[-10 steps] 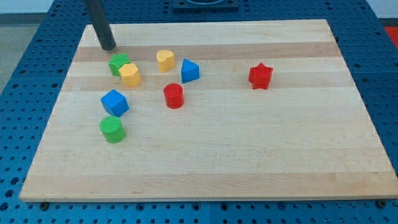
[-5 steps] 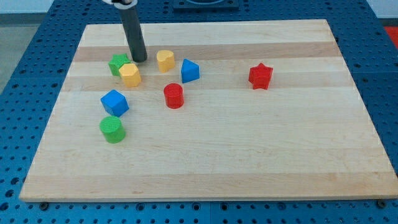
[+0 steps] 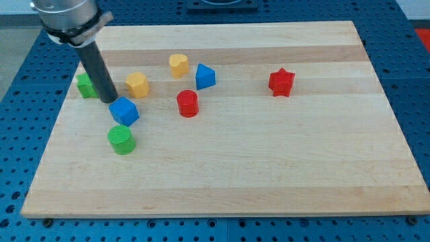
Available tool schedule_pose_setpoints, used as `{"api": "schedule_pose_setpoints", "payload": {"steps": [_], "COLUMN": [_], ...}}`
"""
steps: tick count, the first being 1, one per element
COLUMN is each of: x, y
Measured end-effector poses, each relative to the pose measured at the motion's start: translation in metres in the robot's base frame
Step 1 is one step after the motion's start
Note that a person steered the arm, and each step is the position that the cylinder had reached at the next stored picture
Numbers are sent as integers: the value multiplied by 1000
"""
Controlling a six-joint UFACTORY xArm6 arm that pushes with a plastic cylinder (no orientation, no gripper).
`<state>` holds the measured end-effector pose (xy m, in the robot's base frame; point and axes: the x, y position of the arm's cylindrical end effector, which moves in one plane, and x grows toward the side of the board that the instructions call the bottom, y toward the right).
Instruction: Move the green star to the center left of the board
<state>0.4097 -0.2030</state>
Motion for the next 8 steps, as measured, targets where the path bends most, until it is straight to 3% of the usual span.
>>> {"api": "schedule_pose_setpoints", "payload": {"steps": [1,3,8], "x": [1,-26,-97], "y": [36,48,-29]}}
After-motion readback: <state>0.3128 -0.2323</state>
